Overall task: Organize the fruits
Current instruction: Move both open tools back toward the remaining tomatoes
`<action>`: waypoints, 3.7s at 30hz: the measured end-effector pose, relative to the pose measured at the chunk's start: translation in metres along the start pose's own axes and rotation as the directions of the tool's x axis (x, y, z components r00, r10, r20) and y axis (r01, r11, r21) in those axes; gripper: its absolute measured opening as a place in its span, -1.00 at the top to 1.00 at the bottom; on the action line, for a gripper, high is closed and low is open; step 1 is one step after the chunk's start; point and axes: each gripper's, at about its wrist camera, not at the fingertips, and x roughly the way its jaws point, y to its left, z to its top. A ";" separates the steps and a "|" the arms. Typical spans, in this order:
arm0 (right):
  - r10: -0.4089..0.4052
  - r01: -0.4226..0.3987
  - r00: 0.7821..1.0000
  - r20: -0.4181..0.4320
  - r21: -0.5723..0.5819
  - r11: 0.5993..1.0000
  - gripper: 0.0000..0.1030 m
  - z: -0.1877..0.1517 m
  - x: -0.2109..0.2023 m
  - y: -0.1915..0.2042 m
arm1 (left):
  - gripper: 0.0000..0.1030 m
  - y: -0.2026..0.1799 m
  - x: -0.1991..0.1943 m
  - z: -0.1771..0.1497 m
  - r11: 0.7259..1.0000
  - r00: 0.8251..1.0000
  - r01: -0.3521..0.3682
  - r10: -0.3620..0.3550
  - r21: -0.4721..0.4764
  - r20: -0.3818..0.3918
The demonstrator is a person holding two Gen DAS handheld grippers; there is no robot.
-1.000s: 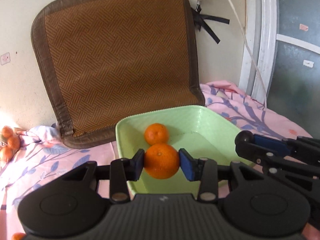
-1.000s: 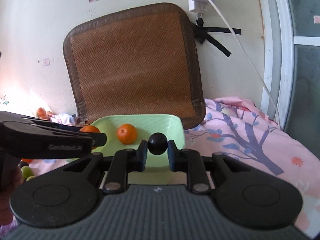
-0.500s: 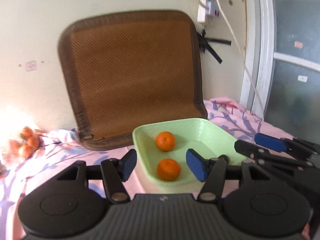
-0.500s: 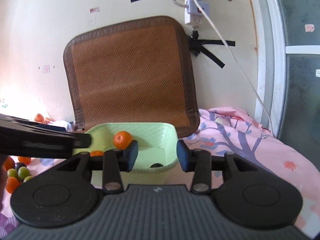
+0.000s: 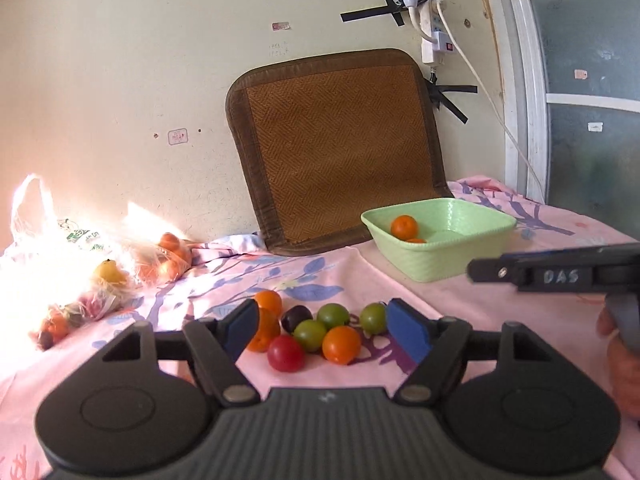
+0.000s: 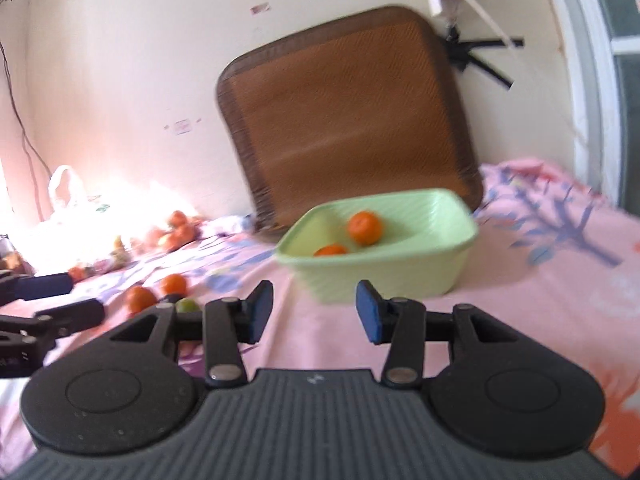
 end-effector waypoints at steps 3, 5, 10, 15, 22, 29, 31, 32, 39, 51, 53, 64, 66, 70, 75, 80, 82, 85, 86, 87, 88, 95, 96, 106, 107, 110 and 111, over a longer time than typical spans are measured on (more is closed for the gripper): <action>0.025 -0.022 0.998 -0.061 0.045 0.999 0.05 -0.011 0.010 0.014 | -0.41 -0.001 -0.002 -0.004 1.000 1.000 0.021 -0.021 -0.012 -0.015; 0.001 0.000 0.997 -0.074 0.017 1.000 0.05 -0.015 0.011 0.023 | -0.41 -0.002 -0.006 -0.006 0.999 0.999 0.037 -0.037 -0.013 -0.019; 0.001 0.000 0.999 -0.050 0.026 1.000 -0.02 -0.017 0.008 0.020 | -0.48 0.008 -0.029 -0.006 0.995 0.996 0.090 -0.091 -0.046 -0.009; 0.018 -0.015 0.999 -0.042 0.063 0.998 -0.02 -0.018 0.004 0.013 | -0.48 0.029 -0.065 -0.009 0.992 0.994 0.105 -0.107 -0.076 -0.025; 0.048 -0.047 0.999 -0.017 0.054 0.997 -0.03 -0.019 -0.001 0.014 | -0.58 0.054 -0.096 -0.018 0.997 0.999 0.024 -0.027 -0.069 -0.042; 0.047 -0.047 0.999 -0.005 0.010 0.999 -0.09 -0.020 -0.002 0.020 | -0.58 0.049 -0.047 -0.011 0.993 0.999 -0.029 0.025 -0.111 -0.032; 0.043 -0.043 0.999 -0.001 0.001 0.999 -0.09 -0.020 -0.003 0.021 | -0.58 0.043 -0.029 -0.008 0.993 0.999 -0.035 0.034 -0.114 -0.010; 0.040 -0.040 0.999 -0.001 -0.002 0.999 -0.10 -0.020 -0.002 0.021 | -0.58 0.041 -0.020 -0.007 0.992 0.999 -0.043 0.042 -0.117 -0.011; 0.026 -0.027 1.000 -0.002 -0.024 0.999 -0.12 -0.021 -0.002 0.024 | -0.58 0.032 0.019 -0.016 0.988 0.997 -0.065 0.059 -0.138 -0.046; 0.025 -0.026 1.000 -0.016 -0.062 0.998 -0.16 -0.021 0.002 0.030 | -0.63 0.024 0.008 -0.029 0.991 0.997 -0.067 0.071 -0.117 0.031; 0.025 -0.026 1.000 -0.016 -0.063 0.998 -0.16 -0.021 0.002 0.030 | -0.63 0.022 0.007 -0.029 0.991 0.996 -0.073 0.078 -0.109 0.043; 0.025 -0.026 1.000 -0.016 -0.064 0.998 -0.16 -0.021 0.003 0.030 | -0.63 0.029 0.010 -0.030 0.986 0.997 -0.071 0.076 -0.152 0.025; 0.024 -0.025 1.000 -0.016 -0.064 0.998 -0.16 -0.021 0.003 0.030 | -0.63 0.029 0.010 -0.030 0.986 0.997 -0.071 0.075 -0.152 0.023; 0.022 -0.023 1.000 -0.015 -0.064 0.998 -0.17 -0.021 0.003 0.029 | -0.63 0.029 0.010 -0.030 0.985 0.997 -0.070 0.074 -0.155 0.020; 0.023 -0.024 1.000 -0.015 -0.065 0.998 -0.17 -0.021 0.003 0.029 | -0.63 0.030 0.010 -0.030 0.985 0.997 -0.068 0.072 -0.162 0.017; 0.023 -0.024 1.000 -0.015 -0.065 0.998 -0.17 -0.021 0.003 0.029 | -0.63 0.030 0.010 -0.030 0.985 0.997 -0.068 0.072 -0.162 0.017; 0.023 -0.024 1.000 -0.015 -0.065 0.998 -0.17 -0.021 0.003 0.029 | -0.63 0.030 0.010 -0.030 0.984 0.997 -0.069 0.072 -0.162 0.017; 0.023 -0.024 1.000 -0.015 -0.065 0.998 -0.17 -0.021 0.003 0.030 | -0.64 0.030 0.010 -0.030 0.984 0.997 -0.069 0.072 -0.164 0.015; 0.023 -0.024 1.000 -0.015 -0.065 0.998 -0.17 -0.021 0.003 0.030 | -0.64 0.030 0.011 -0.030 0.984 0.997 -0.069 0.072 -0.164 0.015; 0.023 -0.024 1.000 -0.015 -0.065 0.998 -0.17 -0.021 0.002 0.030 | -0.64 0.030 0.011 -0.030 0.984 0.997 -0.069 0.072 -0.163 0.015; 0.023 -0.024 1.000 -0.014 -0.065 0.998 -0.17 -0.021 0.002 0.029 | -0.64 0.030 0.011 -0.030 0.984 0.997 -0.069 0.072 -0.163 0.015; 0.023 -0.024 1.000 -0.015 -0.065 0.998 -0.17 -0.021 0.002 0.030 | -0.64 0.031 0.011 -0.030 0.984 0.997 -0.069 0.072 -0.164 0.015; 0.023 -0.024 1.000 -0.015 -0.065 0.998 -0.17 -0.021 0.002 0.030 | -0.64 0.031 0.011 -0.030 0.984 0.997 -0.068 0.072 -0.163 0.015; 0.024 -0.025 1.000 -0.015 -0.066 0.997 -0.18 -0.021 0.002 0.030 | -0.64 0.031 0.011 -0.030 0.984 0.997 -0.067 0.071 -0.164 0.015; 0.024 -0.025 1.000 -0.015 -0.066 0.997 -0.18 -0.021 0.002 0.030 | -0.64 0.031 0.011 -0.030 0.984 0.997 -0.067 0.071 -0.164 0.015; 0.024 -0.025 1.000 -0.015 -0.066 0.997 -0.18 -0.021 0.002 0.030 | -0.64 0.031 0.011 -0.030 0.984 0.997 -0.067 0.070 -0.164 0.015; 0.024 -0.025 1.000 -0.015 -0.066 0.997 -0.18 -0.021 0.002 0.030 | -0.64 0.032 0.011 -0.030 0.984 0.997 -0.067 0.070 -0.165 0.014</action>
